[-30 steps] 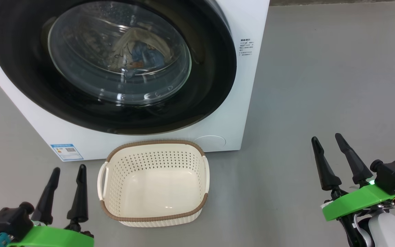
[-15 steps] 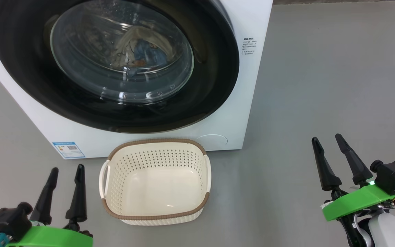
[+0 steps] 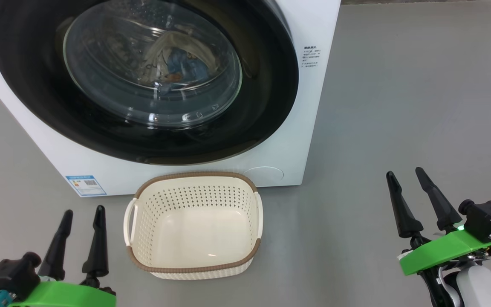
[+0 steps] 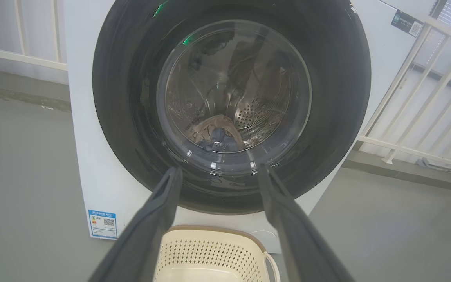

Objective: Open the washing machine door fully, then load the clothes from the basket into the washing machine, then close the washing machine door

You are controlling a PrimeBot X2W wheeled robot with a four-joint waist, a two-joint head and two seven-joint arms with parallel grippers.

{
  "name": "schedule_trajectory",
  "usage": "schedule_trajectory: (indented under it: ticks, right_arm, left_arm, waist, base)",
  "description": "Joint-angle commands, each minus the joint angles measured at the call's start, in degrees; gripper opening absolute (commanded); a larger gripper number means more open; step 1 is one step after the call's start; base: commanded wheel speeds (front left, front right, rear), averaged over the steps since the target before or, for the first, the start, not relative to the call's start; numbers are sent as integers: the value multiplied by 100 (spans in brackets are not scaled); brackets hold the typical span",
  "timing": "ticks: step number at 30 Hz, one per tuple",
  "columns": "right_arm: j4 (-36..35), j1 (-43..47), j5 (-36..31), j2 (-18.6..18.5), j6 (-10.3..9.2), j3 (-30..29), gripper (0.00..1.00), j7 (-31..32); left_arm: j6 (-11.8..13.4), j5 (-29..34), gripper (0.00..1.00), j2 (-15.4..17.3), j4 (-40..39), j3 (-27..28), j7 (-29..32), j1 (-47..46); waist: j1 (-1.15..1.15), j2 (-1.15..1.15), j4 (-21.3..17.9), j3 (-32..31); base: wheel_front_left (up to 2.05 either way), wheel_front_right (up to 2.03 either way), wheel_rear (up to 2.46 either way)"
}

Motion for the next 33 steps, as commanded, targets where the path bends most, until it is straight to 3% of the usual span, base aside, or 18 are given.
schedule_trajectory:
  ticks: [1, 2, 9, 13, 18, 33]
  right_arm:
    - [-113, -62, -80, -18, -10, 115, 100, -27]
    - [25, 2, 5, 10, 0, 11, 0, 0]
    - [234, 117, 166, 123, 0, 25, 0, 49]
    - [222, 138, 387, 146, -1, -9, 0, 116]
    - [220, 151, 660, 175, -1, -50, 0, 197]
    - [194, 199, 1532, 270, -2, -189, 0, 463]
  left_arm:
    - [-14, -53, 100, 95, -92, 200, -37, -133]
    - [2, -33, 0, -15, 33, -14, 1, 1]
    - [2, -175, 0, -157, 237, -48, 49, 81]
    - [1, -380, 0, -169, 252, -16, 111, 77]
    - [1, -633, 0, -185, 284, 22, 187, 57]
    - [-1, -1437, 0, -243, 365, 156, 436, 2]
  waist:
    - [0, 0, -6, -6]
    - [0, 0, -5, -6]
    - [1, 0, -3, -11]
    - [13, 0, -4, -38]
    - [1, 0, -5, -42]
    - [0, 0, -8, -86]
  base:
    - [0, 0, 0]
    - [0, 0, 0]
    - [0, 0, 0]
    - [0, 0, 0]
    - [0, 0, 0]
    - [0, 0, 0]
